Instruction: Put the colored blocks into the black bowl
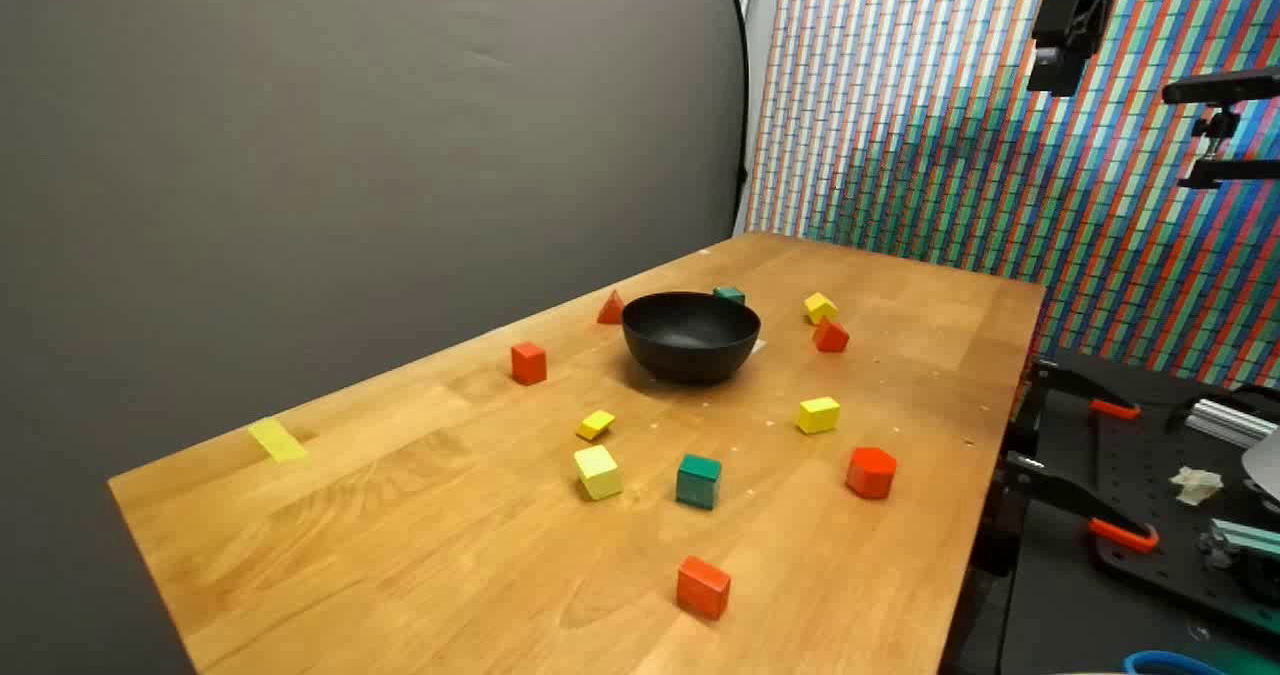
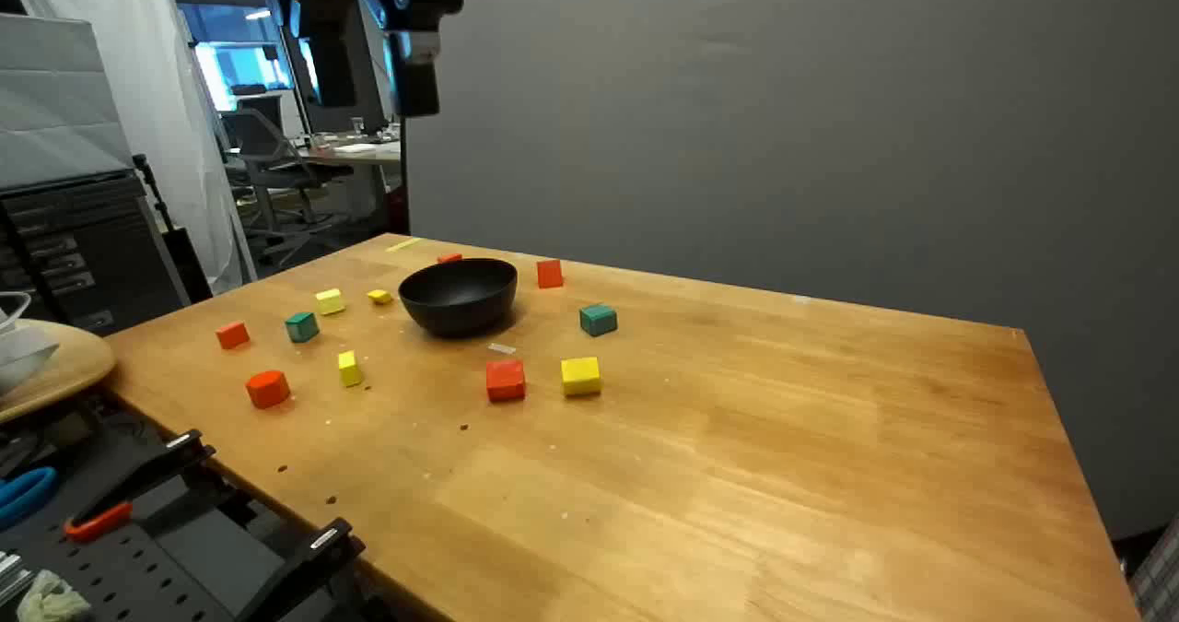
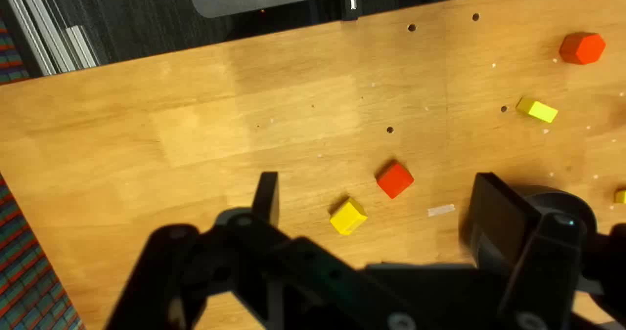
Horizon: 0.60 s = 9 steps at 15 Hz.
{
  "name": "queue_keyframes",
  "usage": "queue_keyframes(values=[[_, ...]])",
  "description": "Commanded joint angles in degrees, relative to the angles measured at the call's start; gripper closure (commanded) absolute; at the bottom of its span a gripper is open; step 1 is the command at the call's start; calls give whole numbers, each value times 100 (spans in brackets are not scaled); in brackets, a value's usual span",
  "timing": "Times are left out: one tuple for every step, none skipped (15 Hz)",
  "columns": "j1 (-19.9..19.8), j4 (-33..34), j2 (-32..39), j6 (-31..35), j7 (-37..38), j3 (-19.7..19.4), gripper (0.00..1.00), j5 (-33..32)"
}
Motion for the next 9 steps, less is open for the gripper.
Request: queue_keyframes(values=[[-36, 20, 7, -3, -21, 32, 0, 24], [-36, 37, 3, -4, -20, 32, 0, 23], [-35, 43, -6, -4, -20, 31, 0, 23], [-26, 9, 58, 269, 95, 88, 0, 7], [39, 28, 177, 394, 61, 66, 0, 69], [123, 32, 435, 821, 55, 21, 0, 167], [220, 81, 767, 1222, -4, -47, 0, 299], [322, 182, 1205, 1595, -39, -93, 0, 455], [416, 253, 1543, 1930, -98, -121, 0, 634]])
